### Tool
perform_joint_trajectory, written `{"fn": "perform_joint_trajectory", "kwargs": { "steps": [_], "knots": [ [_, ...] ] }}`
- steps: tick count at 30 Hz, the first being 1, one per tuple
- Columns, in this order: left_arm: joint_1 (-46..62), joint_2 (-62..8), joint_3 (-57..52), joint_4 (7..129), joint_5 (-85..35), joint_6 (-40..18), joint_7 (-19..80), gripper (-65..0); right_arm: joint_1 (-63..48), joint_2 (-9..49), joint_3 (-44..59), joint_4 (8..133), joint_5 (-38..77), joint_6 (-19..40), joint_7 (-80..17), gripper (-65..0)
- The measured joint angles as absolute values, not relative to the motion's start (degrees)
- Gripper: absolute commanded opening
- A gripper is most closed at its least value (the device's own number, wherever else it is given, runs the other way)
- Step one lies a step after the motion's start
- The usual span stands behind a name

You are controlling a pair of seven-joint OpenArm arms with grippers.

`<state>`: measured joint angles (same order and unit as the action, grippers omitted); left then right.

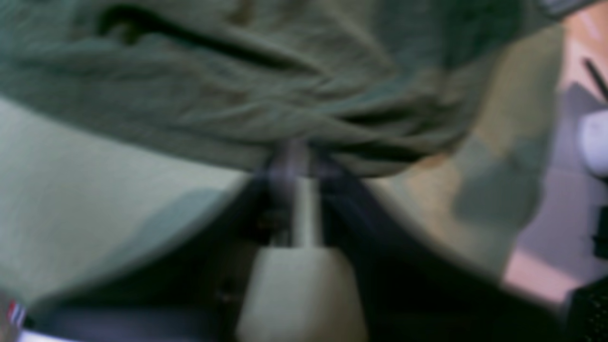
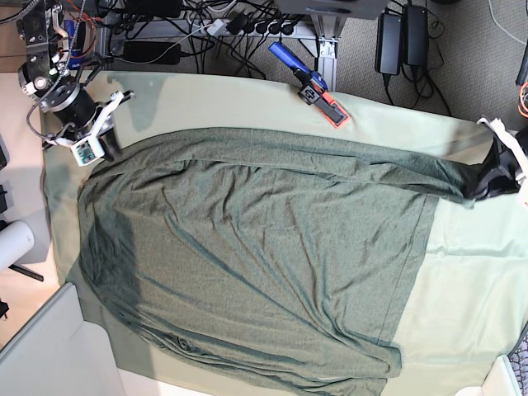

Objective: Fold the T-shirt properly
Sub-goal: 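Pinch the shoulder corner edge with the right gripper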

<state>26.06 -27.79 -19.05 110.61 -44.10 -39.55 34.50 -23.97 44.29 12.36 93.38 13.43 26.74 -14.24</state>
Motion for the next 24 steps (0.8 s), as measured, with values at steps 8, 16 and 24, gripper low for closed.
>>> {"fn": "perform_joint_trajectory", "kwargs": {
  "steps": [8,16,24],
  "knots": [
    [26.2,-27.5,-19.0,110.6,-44.1,-39.6,34.7,-65.0,-23.6,44.3,4.1,93.4,4.3,27.0,-11.5,-32.3],
    [26.1,-27.5,-19.0,110.6,-44.1,-39.6,34.7,-65.0,-21.9,44.6,-3.1,93.6,-7.4,27.0,-6.0,-32.5],
    [26.2,-27.5,-19.0,110.6,-44.1,-39.6,34.7,-65.0,-18.9,44.6,-3.6,92.3,-8.8,27.2,-6.7,-46.4]
  ]
}}
